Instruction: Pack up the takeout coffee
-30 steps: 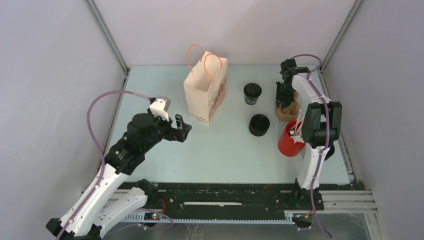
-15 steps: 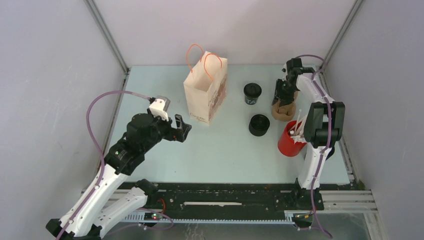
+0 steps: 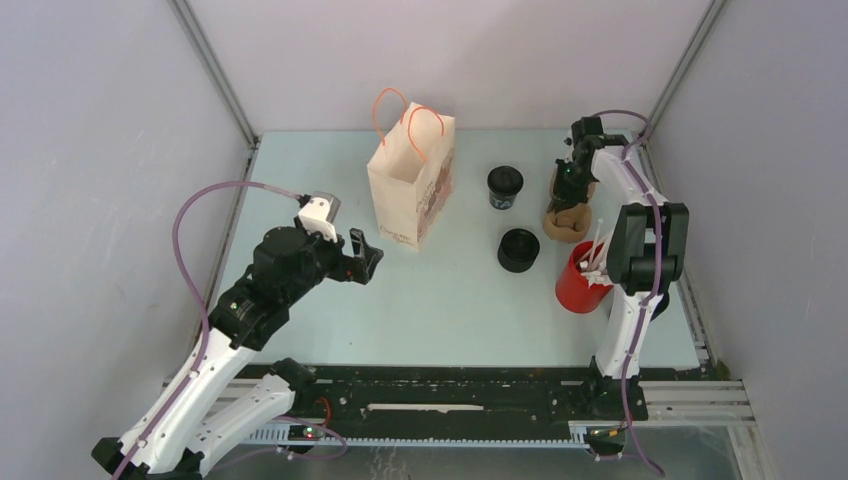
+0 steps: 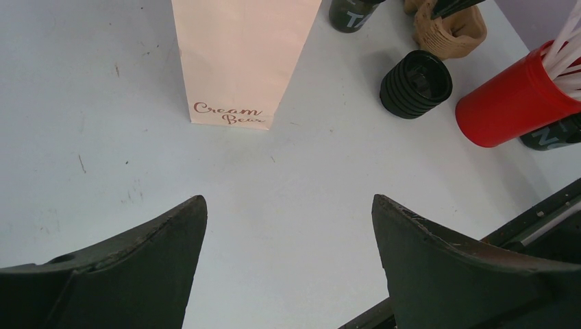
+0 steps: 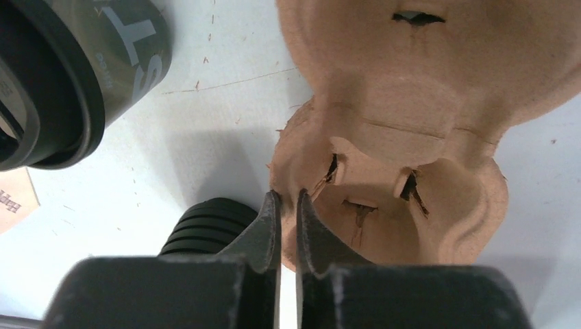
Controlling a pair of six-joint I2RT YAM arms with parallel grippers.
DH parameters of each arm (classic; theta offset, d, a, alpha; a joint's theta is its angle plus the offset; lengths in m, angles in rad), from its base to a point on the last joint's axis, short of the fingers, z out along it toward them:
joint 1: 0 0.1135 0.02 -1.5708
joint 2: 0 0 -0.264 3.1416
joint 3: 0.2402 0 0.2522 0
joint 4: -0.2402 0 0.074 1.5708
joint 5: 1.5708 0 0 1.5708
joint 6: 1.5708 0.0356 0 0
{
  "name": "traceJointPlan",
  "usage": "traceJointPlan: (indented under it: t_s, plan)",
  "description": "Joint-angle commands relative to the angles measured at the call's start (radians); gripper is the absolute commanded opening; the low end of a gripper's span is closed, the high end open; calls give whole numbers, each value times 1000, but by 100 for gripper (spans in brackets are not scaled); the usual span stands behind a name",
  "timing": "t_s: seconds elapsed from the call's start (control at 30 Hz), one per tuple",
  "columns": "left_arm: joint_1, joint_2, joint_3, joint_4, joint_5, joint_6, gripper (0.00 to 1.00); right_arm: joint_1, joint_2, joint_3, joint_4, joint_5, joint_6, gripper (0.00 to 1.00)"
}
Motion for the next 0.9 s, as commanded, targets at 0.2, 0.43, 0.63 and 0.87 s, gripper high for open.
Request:
traceJointPlan:
  t_s: [0.2, 0.43, 0.63, 0.87]
  plan:
    - [8, -6, -32, 32, 6, 2, 94, 3, -106, -10, -7, 13, 26, 0]
    - [8, -12, -33, 32, 2, 3, 95, 1, -128, 20, -34, 0, 30, 0]
    - [8, -16, -31, 35, 14, 3, 94, 28, -37, 199, -197, 113, -9, 0]
    - [9, -13, -33, 34, 7, 3, 95, 153, 5, 221, -246, 569, -48, 0]
